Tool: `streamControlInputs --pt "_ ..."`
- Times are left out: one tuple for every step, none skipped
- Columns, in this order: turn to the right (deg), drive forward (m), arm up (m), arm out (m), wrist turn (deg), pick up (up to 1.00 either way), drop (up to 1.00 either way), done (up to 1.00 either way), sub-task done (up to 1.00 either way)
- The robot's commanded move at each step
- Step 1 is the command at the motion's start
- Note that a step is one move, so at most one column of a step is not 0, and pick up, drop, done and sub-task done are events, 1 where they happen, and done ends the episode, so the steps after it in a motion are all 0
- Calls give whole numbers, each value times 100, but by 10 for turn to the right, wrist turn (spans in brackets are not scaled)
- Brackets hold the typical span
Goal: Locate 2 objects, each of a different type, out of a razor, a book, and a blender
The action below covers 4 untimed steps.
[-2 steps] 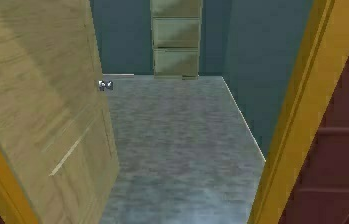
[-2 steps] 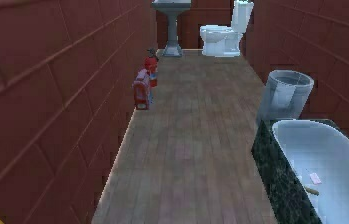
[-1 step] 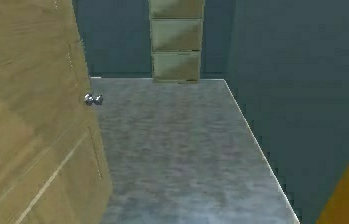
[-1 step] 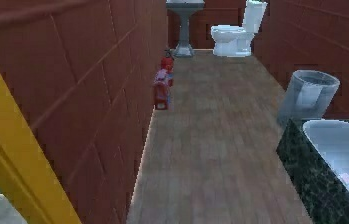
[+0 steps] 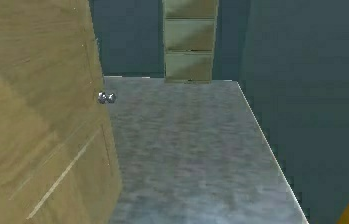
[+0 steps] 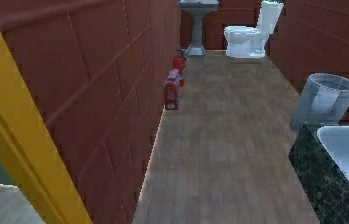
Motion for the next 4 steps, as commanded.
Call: streamControlInputs --pt "0 100 0 0 0 0 0 0 0" --pt "-60 0 0 0 0 0 0 0 0" --pt "0 30 0 0 0 0 0 0 0" --pt "-30 0 0 0 0 0 0 0 0"
